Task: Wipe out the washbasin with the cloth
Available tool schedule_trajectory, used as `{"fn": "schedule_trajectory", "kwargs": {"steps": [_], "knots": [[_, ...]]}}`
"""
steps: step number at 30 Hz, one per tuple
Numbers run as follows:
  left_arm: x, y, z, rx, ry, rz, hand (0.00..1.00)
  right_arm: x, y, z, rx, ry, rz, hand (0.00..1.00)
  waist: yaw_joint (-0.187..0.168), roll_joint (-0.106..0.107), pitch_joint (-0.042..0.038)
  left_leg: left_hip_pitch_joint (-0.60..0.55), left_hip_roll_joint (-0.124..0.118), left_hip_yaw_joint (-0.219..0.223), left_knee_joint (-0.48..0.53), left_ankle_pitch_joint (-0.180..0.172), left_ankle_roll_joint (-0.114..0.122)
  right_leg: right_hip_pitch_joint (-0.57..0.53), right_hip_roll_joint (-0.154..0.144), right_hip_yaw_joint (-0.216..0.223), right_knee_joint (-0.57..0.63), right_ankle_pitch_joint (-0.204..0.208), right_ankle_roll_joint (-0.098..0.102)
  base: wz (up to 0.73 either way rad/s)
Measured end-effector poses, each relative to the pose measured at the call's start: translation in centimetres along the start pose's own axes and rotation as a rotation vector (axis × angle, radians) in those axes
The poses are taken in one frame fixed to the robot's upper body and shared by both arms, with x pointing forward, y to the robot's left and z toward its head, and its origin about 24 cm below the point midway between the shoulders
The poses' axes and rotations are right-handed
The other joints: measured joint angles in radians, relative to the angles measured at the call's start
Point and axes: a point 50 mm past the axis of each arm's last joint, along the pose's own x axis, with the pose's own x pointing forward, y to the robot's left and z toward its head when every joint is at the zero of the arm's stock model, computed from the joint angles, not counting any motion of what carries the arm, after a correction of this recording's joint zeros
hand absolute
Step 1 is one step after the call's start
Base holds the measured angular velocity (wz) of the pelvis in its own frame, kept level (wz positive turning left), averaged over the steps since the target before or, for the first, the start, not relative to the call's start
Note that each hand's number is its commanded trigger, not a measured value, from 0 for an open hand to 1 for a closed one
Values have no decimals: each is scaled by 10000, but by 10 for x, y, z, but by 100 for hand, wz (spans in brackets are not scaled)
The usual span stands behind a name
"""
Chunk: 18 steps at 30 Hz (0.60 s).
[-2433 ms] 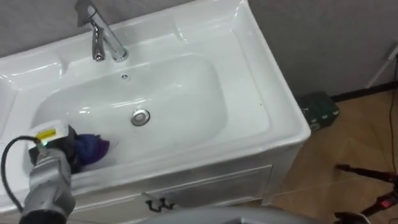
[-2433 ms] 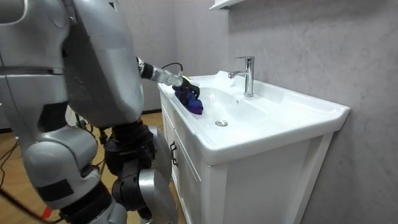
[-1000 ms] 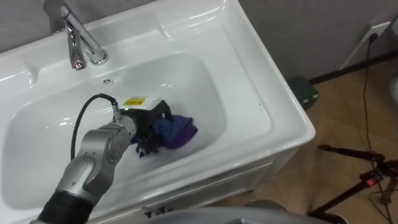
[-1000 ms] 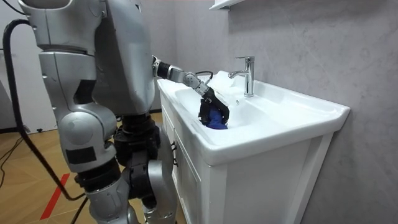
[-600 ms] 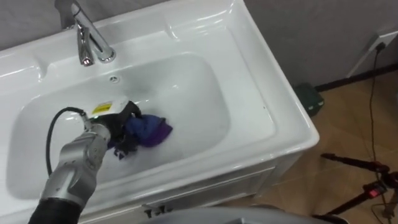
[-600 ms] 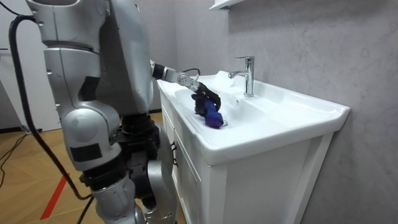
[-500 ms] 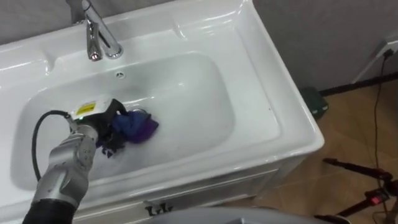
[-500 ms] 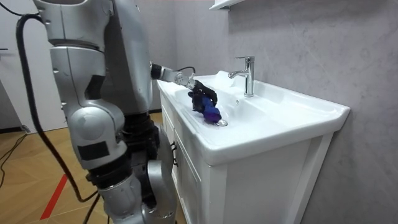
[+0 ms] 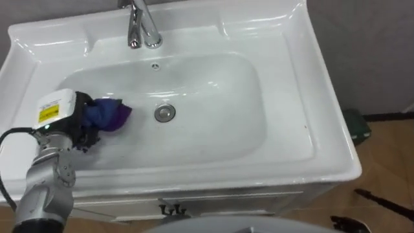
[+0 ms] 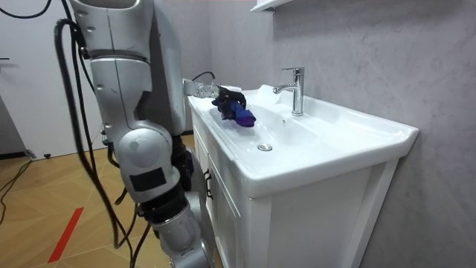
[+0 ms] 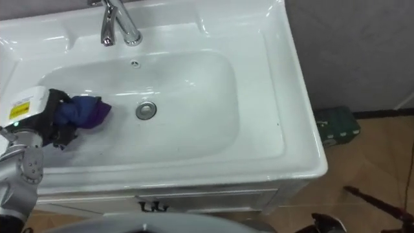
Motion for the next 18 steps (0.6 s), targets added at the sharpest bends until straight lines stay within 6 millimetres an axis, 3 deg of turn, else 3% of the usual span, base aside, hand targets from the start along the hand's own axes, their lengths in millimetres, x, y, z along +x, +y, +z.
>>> {"fn": "schedule_trajectory", "kwargs": {"steps": [6,9,13,18], "knots": [[-5,19,2,-203,-125,1650,100,-1,1,-11,60,292,22,0,107,-37,1,45,-145,-545,3,4,-7,286,-17,-352,-192,-83,70,22],[-6,39,11,-368,-526,2712,100,-1,3,-15,92,440,60,0,442,-98,15,-85,-162,-648,103,3,-7,239,-29,-419,-194,-97,67,9],[-8,65,13,-539,-709,4352,100,-1,3,-12,85,340,62,0,488,-184,29,-215,-253,-1063,167,4,-8,301,-83,-862,-250,-116,71,22],[-10,71,13,-612,-753,4892,100,-1,5,-12,149,365,130,0,620,-197,2,-217,-307,-1119,182,4,-7,401,-100,-993,-338,-122,109,12]]}}
